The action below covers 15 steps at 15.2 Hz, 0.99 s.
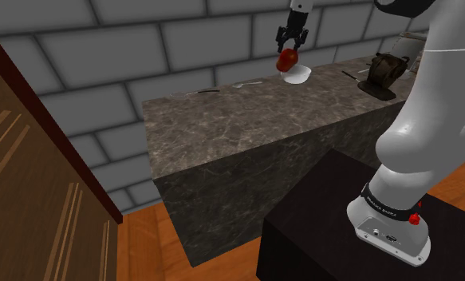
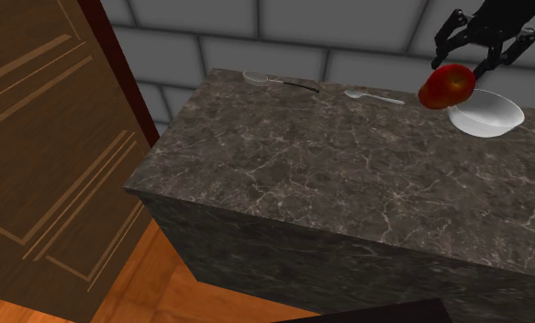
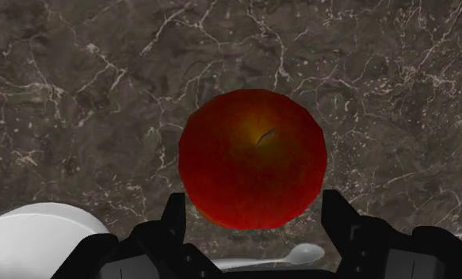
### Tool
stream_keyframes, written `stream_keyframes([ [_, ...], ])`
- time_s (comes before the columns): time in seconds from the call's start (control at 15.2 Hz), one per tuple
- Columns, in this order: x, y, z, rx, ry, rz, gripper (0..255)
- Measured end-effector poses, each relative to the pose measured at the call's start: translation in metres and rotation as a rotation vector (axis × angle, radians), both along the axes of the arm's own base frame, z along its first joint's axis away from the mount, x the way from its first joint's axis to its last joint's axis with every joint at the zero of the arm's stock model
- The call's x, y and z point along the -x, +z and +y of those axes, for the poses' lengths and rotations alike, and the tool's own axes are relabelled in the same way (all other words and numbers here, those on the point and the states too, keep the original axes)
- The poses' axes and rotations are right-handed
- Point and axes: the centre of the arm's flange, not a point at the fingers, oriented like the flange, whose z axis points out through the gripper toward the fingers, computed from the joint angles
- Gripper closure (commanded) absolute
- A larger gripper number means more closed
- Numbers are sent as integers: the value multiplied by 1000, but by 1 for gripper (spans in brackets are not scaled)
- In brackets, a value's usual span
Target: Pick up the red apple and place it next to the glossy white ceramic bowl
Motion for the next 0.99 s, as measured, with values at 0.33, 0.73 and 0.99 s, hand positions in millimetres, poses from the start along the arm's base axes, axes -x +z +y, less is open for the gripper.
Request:
stream_keyframes([
  [0.33,19,-2,-62,0,0,0,255],
  [0.73,39,-12,-137,0,0,0,255],
  [0.99,54,-14,-192,0,0,0,255],
])
